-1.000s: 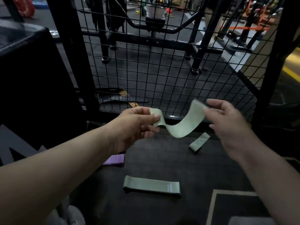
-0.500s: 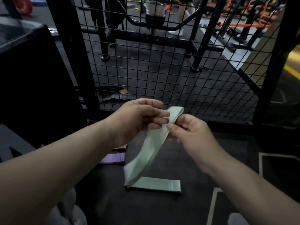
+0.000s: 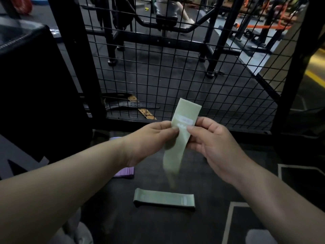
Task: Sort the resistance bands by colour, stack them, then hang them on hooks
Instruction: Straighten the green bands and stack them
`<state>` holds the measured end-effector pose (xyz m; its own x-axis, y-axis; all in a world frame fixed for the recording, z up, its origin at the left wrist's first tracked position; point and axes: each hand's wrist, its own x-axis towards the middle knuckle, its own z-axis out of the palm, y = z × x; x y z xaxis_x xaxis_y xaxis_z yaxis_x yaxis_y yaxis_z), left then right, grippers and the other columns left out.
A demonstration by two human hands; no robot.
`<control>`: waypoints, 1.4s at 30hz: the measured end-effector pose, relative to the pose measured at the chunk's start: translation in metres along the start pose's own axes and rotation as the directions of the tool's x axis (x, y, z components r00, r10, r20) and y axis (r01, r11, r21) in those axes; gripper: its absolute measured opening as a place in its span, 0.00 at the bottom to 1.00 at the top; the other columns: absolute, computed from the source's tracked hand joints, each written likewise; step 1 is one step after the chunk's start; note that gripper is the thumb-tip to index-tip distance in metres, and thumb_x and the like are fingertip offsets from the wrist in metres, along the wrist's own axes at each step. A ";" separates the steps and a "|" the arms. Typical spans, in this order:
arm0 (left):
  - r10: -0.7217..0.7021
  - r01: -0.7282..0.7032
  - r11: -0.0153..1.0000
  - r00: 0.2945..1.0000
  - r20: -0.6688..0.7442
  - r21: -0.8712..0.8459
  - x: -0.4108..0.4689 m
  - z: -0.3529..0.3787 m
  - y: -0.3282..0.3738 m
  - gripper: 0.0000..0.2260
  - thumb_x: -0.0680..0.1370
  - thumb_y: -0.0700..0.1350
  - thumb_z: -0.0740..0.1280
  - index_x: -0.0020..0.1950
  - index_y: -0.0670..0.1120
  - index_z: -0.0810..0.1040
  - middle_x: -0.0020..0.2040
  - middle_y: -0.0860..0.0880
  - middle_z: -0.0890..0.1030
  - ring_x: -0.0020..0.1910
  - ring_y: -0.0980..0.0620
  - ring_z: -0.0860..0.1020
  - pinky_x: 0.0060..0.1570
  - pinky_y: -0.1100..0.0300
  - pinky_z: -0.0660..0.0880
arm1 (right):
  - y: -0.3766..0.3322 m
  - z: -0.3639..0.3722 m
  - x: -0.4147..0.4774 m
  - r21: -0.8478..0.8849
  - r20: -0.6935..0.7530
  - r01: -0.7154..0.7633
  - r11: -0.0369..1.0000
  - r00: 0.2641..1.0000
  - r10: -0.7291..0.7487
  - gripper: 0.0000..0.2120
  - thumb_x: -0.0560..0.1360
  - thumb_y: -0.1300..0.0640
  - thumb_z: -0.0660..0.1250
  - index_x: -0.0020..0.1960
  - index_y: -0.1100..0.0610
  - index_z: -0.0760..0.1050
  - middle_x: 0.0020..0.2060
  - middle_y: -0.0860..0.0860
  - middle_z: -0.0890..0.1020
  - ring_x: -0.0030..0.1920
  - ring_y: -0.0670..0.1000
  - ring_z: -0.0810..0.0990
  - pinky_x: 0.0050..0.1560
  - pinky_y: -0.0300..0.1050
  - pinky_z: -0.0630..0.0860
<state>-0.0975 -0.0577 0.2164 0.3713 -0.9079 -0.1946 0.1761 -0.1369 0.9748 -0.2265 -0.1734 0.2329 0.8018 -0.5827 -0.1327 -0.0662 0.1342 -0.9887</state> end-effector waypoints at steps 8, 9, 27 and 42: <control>0.015 -0.027 0.990 0.996 0.084 0.136 -0.001 -0.001 0.000 0.10 0.84 0.44 0.60 0.50 0.41 0.79 0.36 0.52 0.77 0.33 0.58 0.72 0.36 0.67 0.69 | -0.010 -0.008 0.004 -0.134 -0.127 0.061 0.989 0.989 -0.078 0.10 0.80 0.53 0.66 0.55 0.59 0.78 0.46 0.59 0.85 0.46 0.58 0.85 0.43 0.49 0.82; 0.008 -0.022 0.989 0.995 0.095 0.147 -0.001 -0.002 -0.001 0.11 0.83 0.46 0.62 0.50 0.41 0.80 0.38 0.49 0.78 0.36 0.55 0.73 0.39 0.64 0.70 | -0.011 -0.010 0.004 -0.164 -0.127 0.057 0.985 0.989 -0.079 0.11 0.80 0.52 0.65 0.53 0.60 0.79 0.45 0.60 0.85 0.45 0.58 0.85 0.42 0.48 0.81; -0.056 0.028 0.985 0.985 0.164 0.170 -0.004 -0.009 0.003 0.06 0.71 0.47 0.74 0.43 0.46 0.84 0.42 0.46 0.84 0.41 0.52 0.81 0.42 0.61 0.76 | -0.034 -0.034 0.016 -0.101 -0.452 0.091 0.991 0.883 -0.127 0.07 0.80 0.53 0.66 0.46 0.55 0.78 0.40 0.52 0.83 0.44 0.54 0.82 0.49 0.56 0.82; -0.165 0.194 0.966 0.971 -0.172 0.169 -0.014 -0.039 -0.009 0.10 0.74 0.43 0.74 0.50 0.38 0.79 0.39 0.36 0.82 0.30 0.50 0.77 0.28 0.60 0.73 | -0.032 -0.096 0.020 -0.228 -0.625 0.029 0.973 0.762 -0.169 0.08 0.81 0.50 0.64 0.45 0.51 0.76 0.43 0.50 0.80 0.39 0.47 0.77 0.32 0.41 0.73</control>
<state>-0.0683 -0.0285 0.2058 0.4880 -0.7912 -0.3686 0.0880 -0.3756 0.9226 -0.2653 -0.2668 0.2551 0.2504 -0.9679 0.0230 -0.1768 -0.0690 -0.9818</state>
